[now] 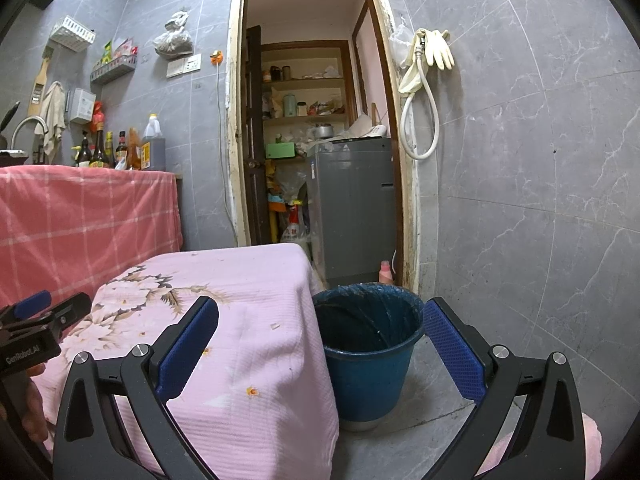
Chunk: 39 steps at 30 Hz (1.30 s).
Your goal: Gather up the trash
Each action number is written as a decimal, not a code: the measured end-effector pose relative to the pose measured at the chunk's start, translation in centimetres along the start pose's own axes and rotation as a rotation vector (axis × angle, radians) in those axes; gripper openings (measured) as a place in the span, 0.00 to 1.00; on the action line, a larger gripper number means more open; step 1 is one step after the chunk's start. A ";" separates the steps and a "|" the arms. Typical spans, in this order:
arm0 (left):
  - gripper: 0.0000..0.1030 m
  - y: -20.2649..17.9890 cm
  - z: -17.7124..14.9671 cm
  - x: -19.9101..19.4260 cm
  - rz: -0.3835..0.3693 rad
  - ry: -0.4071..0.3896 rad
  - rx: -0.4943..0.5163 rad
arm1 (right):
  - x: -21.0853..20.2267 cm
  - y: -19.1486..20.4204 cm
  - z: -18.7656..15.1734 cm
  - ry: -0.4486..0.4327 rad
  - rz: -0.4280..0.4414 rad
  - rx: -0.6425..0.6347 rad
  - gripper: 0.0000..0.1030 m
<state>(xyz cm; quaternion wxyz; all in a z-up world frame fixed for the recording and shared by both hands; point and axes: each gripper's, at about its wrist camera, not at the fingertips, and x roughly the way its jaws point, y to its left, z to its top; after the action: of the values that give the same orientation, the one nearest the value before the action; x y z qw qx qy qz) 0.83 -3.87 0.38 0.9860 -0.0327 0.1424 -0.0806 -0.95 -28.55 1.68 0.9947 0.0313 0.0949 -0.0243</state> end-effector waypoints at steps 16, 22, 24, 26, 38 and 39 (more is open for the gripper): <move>0.97 -0.1 0.0 0.0 0.000 0.001 -0.001 | -0.1 0.0 0.0 -0.001 -0.001 0.002 1.00; 0.97 -0.1 0.0 0.0 -0.001 0.000 0.000 | -0.1 0.0 0.0 -0.001 -0.002 0.002 1.00; 0.97 -0.2 -0.1 0.0 0.000 0.001 0.000 | -0.1 0.0 0.0 -0.001 -0.002 0.003 1.00; 0.97 -0.2 -0.1 -0.1 -0.001 0.000 0.000 | -0.1 0.0 0.0 -0.001 -0.002 0.003 1.00; 0.97 0.1 0.0 0.0 0.006 0.001 0.012 | -0.1 0.0 0.0 -0.002 -0.002 0.003 1.00; 0.97 0.1 0.0 0.0 0.008 0.001 0.013 | -0.1 0.0 -0.1 -0.001 -0.002 0.003 1.00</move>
<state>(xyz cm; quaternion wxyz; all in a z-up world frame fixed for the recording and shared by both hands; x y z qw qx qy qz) 0.85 -3.73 0.33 0.9864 -0.0259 0.1426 -0.0777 -1.07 -28.55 1.64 0.9947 0.0327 0.0943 -0.0254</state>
